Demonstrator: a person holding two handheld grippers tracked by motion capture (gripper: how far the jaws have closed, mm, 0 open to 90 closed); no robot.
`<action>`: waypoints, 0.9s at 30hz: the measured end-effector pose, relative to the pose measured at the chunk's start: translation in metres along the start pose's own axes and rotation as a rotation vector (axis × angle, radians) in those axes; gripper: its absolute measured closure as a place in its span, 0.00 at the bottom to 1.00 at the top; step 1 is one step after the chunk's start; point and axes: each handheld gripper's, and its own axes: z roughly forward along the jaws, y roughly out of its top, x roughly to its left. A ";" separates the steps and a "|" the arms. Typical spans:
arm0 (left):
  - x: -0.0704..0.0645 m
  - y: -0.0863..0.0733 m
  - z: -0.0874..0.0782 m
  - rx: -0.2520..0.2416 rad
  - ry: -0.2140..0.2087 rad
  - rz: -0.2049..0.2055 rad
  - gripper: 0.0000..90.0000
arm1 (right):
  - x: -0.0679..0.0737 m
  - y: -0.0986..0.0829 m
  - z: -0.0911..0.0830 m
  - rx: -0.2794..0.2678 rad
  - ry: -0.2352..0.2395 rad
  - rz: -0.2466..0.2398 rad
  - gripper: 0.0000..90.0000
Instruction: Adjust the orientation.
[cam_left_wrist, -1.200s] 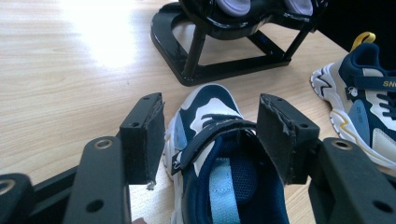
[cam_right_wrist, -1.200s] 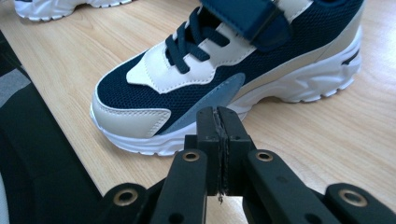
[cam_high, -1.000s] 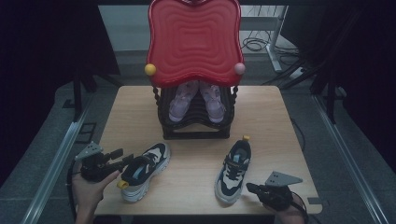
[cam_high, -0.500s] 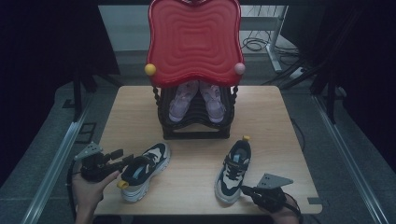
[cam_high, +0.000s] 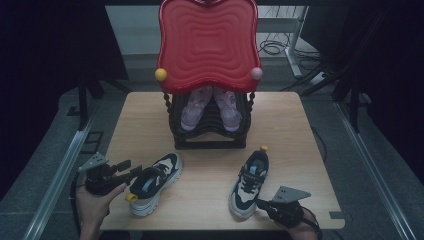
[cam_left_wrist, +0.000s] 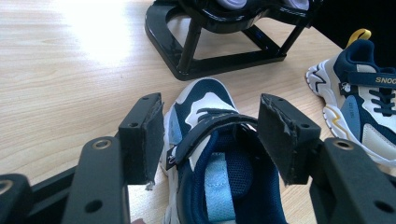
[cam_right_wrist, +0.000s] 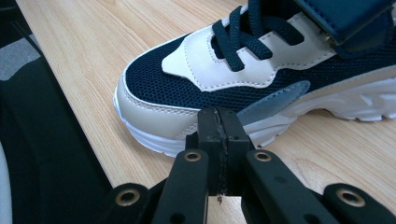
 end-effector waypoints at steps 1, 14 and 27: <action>0.000 0.000 0.000 0.000 0.000 0.000 0.46 | 0.001 0.000 0.001 0.000 0.000 -0.005 0.99; 0.001 0.000 -0.001 0.003 0.003 -0.003 0.46 | 0.012 0.011 0.013 0.012 0.015 -0.054 0.99; 0.001 0.000 -0.004 -0.011 0.005 0.002 0.46 | 0.025 0.025 0.030 0.019 0.017 -0.092 0.99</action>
